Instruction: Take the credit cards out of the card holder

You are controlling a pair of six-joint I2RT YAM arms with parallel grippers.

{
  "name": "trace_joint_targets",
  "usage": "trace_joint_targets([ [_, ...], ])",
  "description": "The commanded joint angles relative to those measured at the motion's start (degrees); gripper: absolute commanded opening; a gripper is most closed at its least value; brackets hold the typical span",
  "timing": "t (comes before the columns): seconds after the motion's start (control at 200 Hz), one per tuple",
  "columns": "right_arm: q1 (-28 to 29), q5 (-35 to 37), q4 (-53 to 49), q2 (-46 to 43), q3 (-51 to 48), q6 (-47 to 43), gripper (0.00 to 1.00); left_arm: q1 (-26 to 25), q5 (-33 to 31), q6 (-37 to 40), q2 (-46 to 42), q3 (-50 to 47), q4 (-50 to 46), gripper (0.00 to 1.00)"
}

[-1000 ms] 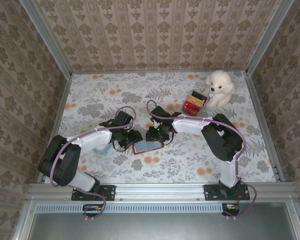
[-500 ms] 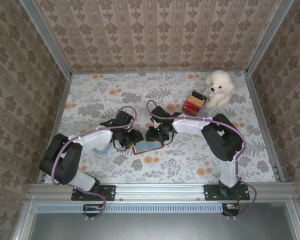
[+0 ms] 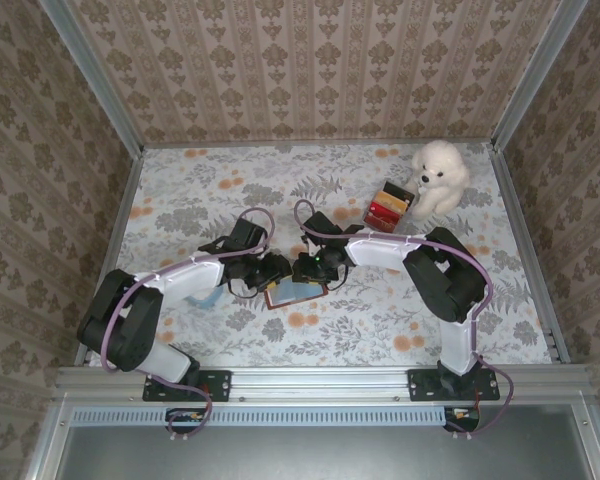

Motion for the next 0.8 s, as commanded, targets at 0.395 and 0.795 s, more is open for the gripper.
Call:
trace_joint_targets([
  [0.395,0.55,-3.80,0.52,-1.84,-7.44,6.92,0.38,0.60,-2.12,0.60,1.32,-1.93,-0.97,0.40],
  [0.795,1.06,-2.77,1.02,-5.52,-8.83,8.97,0.38,0.87,-5.74,5.95,2.23,-0.92,-4.76,0.34],
])
